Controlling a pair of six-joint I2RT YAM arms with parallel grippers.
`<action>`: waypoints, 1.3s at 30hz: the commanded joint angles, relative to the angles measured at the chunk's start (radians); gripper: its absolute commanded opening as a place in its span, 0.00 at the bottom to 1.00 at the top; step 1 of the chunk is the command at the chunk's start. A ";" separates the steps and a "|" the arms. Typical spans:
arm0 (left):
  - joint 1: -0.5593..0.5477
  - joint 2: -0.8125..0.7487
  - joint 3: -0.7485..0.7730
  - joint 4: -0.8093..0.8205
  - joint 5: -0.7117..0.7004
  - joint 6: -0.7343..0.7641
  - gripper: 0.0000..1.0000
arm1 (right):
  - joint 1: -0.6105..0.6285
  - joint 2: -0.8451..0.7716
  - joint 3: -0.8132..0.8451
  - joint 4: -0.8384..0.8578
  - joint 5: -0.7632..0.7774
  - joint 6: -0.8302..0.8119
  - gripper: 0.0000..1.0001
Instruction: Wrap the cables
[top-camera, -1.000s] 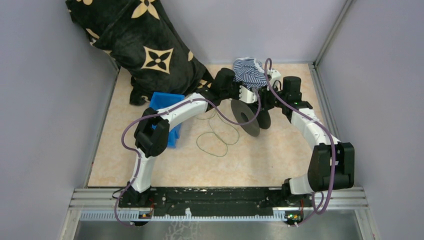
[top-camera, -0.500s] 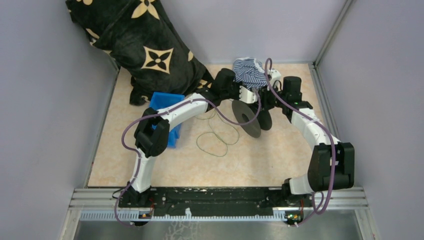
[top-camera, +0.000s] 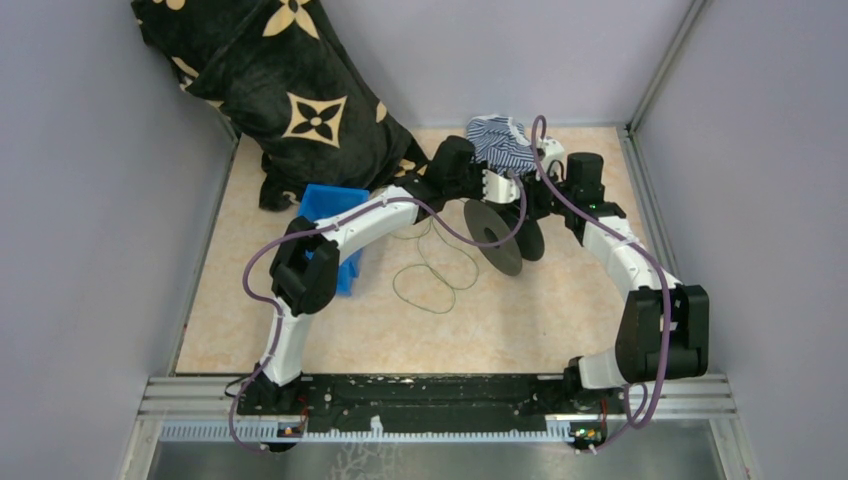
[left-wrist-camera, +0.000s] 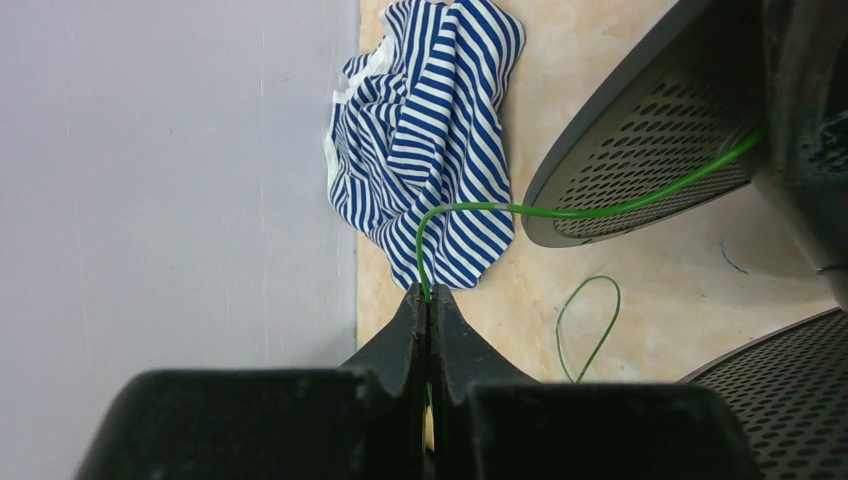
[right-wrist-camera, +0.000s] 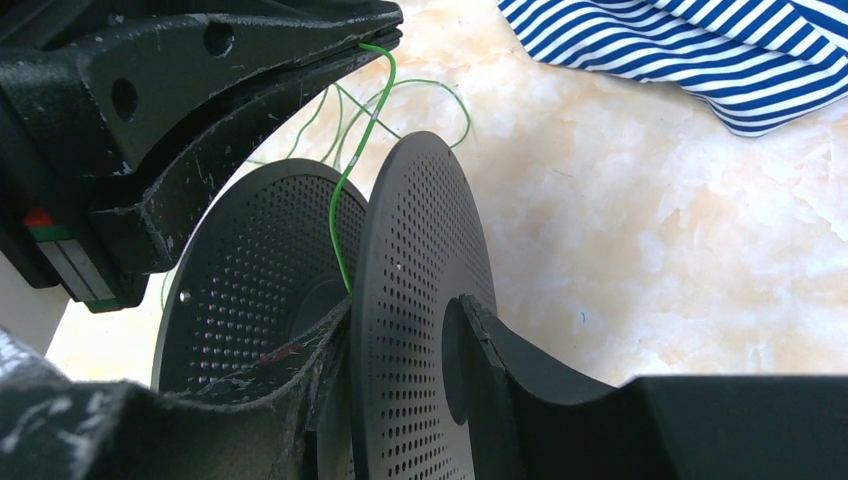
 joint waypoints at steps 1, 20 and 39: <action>-0.023 0.018 0.022 0.009 0.010 -0.021 0.00 | 0.008 -0.007 0.039 0.054 -0.016 0.002 0.40; -0.036 0.021 0.013 0.021 -0.013 -0.008 0.00 | 0.027 -0.020 0.039 0.056 0.047 -0.010 0.25; -0.026 0.004 -0.005 0.048 -0.036 -0.068 0.00 | 0.028 -0.058 0.033 0.058 0.161 -0.009 0.00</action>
